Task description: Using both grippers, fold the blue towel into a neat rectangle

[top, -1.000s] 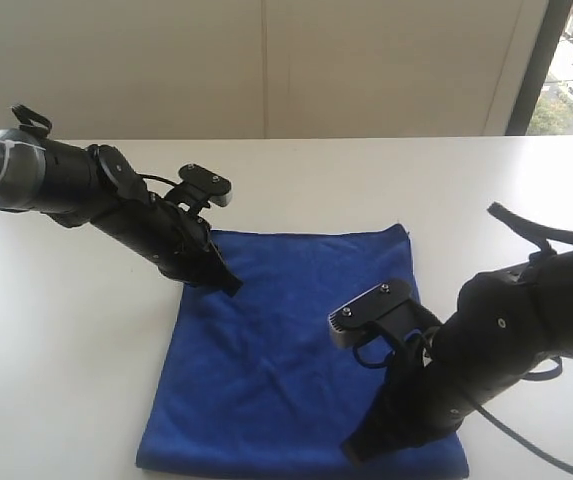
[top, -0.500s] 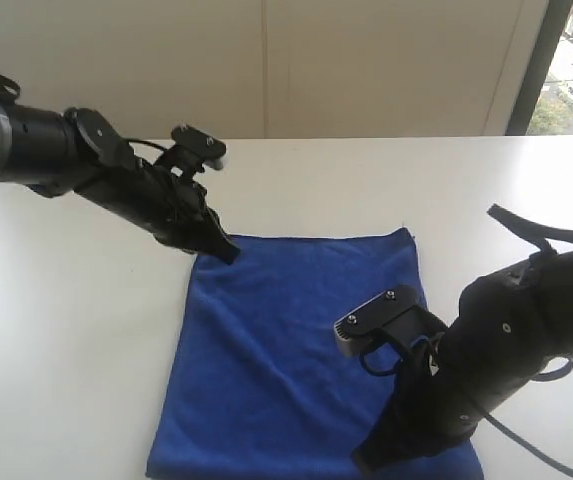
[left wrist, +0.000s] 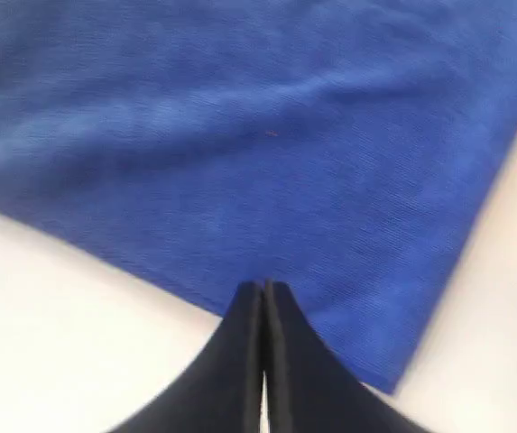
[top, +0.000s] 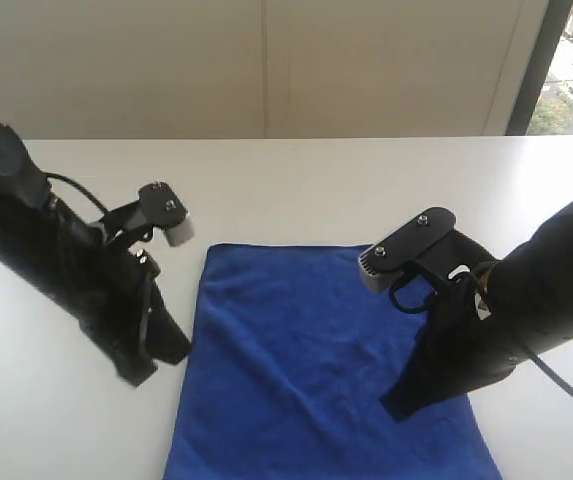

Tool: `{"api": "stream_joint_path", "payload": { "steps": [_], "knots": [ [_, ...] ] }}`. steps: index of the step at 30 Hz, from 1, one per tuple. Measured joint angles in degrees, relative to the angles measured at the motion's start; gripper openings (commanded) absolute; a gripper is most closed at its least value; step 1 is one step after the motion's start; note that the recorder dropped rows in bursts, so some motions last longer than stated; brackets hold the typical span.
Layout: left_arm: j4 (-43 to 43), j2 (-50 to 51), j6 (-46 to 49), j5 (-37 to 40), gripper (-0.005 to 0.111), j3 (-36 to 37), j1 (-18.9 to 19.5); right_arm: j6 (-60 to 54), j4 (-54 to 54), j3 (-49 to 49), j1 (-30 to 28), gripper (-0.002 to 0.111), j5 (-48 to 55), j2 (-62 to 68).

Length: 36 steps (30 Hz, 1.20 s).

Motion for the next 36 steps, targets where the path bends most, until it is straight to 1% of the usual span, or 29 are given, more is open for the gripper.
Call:
{"api": "stream_joint_path", "payload": {
  "steps": [2,3,4,6,11,13,15,19,20,22,23,25,26,27,29,30,32,36],
  "knots": [
    [-1.8,-2.8,5.8,5.4,0.0,1.6,-1.2,-2.6,0.3,-0.4,0.0,0.0,0.2,-0.4],
    [-3.4,-4.9,8.8,10.1,0.0,1.9,-2.2,-6.0,0.6,-1.6,0.0,0.0,1.7,-0.7],
    [-4.3,-5.8,9.7,12.0,0.0,2.0,-2.7,-8.5,0.6,-2.1,0.0,0.0,2.9,-0.8],
    [-5.2,-7.0,10.7,13.9,0.0,2.0,-3.1,-14.7,0.8,-3.4,0.0,0.0,7.3,-1.0],
    [-4.3,-8.5,15.1,16.7,0.0,2.1,-3.6,-31.9,3.1,-4.0,0.2,0.0,24.0,-1.1],
    [-1.9,-8.9,16.1,16.4,0.0,2.5,-5.1,-35.7,4.9,-4.0,0.3,0.0,28.2,-1.1],
    [2.5,-8.9,14.6,12.5,0.0,3.7,-8.4,-37.9,7.3,-3.6,0.3,0.0,29.3,-1.1],
    [9.2,-8.9,10.2,7.4,0.0,4.8,-14.1,-40.3,9.3,-1.1,0.3,0.001,24.9,-1.1],
    [10.1,-8.9,9.5,6.9,0.0,4.9,-15.2,-40.4,9.4,-0.5,0.3,0.003,23.1,-1.1],
    [12.0,-8.9,8.5,6.0,0.002,4.9,-16.2,-40.7,9.7,0.6,0.3,0.011,20.5,-1.1],
    [12.2,-8.9,8.0,5.8,0.005,4.9,-16.4,-40.7,9.8,1.1,0.3,0.017,19.8,-1.1],
    [12.9,-8.9,6.9,5.3,0.017,4.9,-16.5,-40.8,10.4,2.1,0.3,0.03,18.7,-1.2],
    [13.2,-8.9,6.8,5.1,0.027,4.9,-16.5,-41.4,10.5,2.5,0.3,0.037,18.5,-1.2],
    [13.3,-8.9,6.3,5.1,0.034,4.9,-16.5,-42.3,10.6,3.2,0.3,0.044,18.3,-1.2],
    [13.4,-8.9,5.4,5.0,0.052,4.9,-16.6,-44.8,10.6,4.4,0.3,0.052,18.1,-1.2],
    [13.4,-8.9,5.3,5.0,0.058,5.0,-16.7,-46.6,10.6,5.2,0.3,0.055,18.0,-1.2],
    [13.5,-8.4,5.0,4.9,0.062,5.3,-16.7,-50.0,10.6,6.9,0.3,0.056,17.1,-1.2],
    [13.9,-6.4,4.8,3.9,0.062,7.1,-16.7,-53.4,10.6,9.3,0.3,0.056,12.0,-1.2]
  ]
}}
